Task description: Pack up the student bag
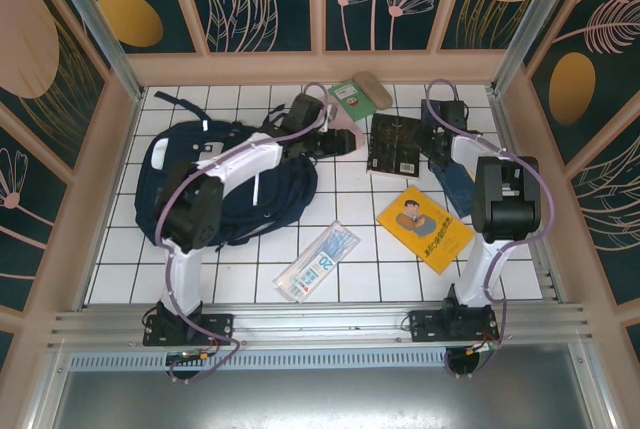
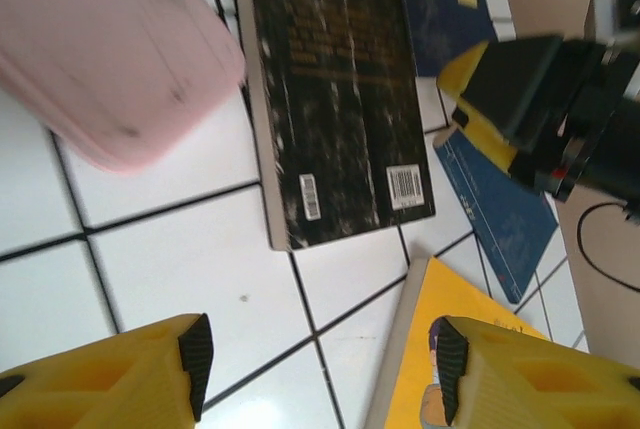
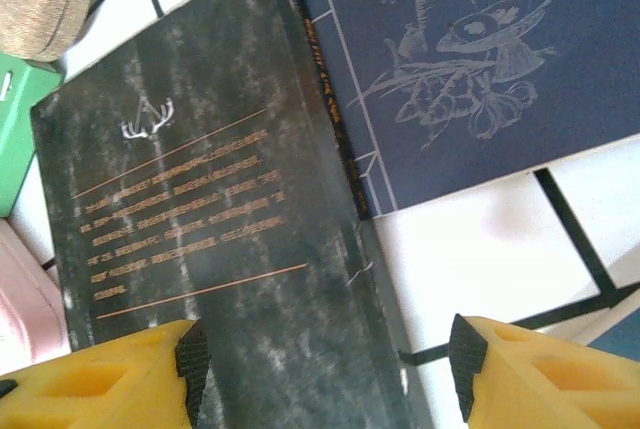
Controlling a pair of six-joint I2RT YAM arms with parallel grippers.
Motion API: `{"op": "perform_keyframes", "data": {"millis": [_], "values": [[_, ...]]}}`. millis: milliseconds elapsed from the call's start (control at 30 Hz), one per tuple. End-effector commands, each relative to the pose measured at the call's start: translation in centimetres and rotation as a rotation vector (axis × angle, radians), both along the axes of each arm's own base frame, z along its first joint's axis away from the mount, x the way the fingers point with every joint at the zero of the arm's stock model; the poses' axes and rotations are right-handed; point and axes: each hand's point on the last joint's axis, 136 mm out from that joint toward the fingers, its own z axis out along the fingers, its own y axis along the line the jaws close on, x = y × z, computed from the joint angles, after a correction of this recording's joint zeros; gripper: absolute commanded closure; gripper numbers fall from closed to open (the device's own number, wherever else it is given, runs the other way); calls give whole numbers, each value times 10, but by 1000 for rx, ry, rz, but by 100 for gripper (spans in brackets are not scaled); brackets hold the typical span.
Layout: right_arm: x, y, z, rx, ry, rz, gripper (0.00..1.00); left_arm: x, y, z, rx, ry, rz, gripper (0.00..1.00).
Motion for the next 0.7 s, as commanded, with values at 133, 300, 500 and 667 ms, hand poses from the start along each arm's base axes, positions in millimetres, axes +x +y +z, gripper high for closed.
{"op": "perform_keyframes", "data": {"millis": [133, 300, 500, 667], "values": [[1, 7, -9, 50, 23, 61, 35, 4, -50, -1, -173, 67, -61, 37], [-1, 8, -20, 61, 40, 63, 36, 15, -57, -27, -128, 96, -24, 37], [-2, 6, -27, 54, 53, 57, 36, 33, -61, -55, -98, 134, 37, 36], [0, 7, -29, 60, 53, 66, 36, 28, -81, -74, -131, 195, 11, 34]]}}
